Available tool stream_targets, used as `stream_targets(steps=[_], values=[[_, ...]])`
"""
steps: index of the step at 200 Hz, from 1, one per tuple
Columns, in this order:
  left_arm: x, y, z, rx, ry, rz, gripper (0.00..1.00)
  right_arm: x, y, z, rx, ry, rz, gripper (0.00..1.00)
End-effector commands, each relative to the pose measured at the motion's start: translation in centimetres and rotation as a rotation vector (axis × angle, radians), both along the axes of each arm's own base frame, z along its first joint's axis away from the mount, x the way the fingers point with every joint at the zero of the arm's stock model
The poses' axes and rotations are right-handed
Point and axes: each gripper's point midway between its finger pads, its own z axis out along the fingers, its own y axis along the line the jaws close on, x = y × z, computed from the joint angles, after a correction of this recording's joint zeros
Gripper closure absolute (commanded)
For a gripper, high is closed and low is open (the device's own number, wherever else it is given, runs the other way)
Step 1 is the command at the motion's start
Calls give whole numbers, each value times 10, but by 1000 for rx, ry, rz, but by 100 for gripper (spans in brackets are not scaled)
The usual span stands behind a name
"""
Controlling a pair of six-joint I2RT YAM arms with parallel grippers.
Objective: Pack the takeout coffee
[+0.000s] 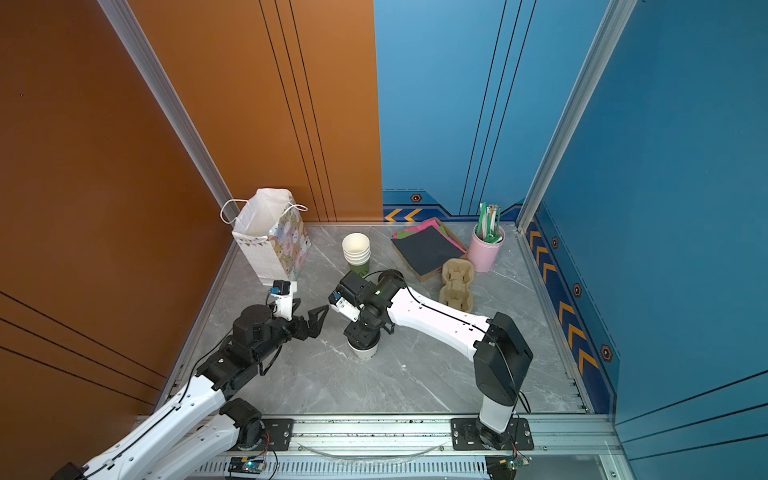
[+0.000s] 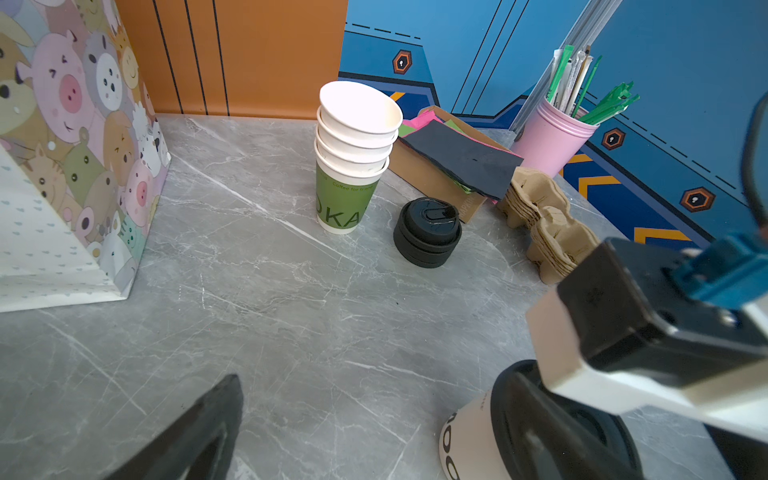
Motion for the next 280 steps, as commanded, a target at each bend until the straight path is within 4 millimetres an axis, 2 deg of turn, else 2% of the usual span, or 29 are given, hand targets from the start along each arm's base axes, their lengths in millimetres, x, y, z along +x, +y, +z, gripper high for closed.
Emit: stream_targets(steps=[1, 94, 217, 280], values=[[1, 6, -3, -2, -1, 33, 2, -7, -4, -12, -61, 32, 28, 32], [2, 6, -4, -6, 1, 34, 2, -13, -8, -23, -82, 60, 13, 30], [7, 0, -5, -15, 12, 21, 2, -15, -33, -50, -179, 92, -22, 31], [8, 1, -5, -16, 12, 29, 2, -22, -44, -71, -235, 121, -57, 33]])
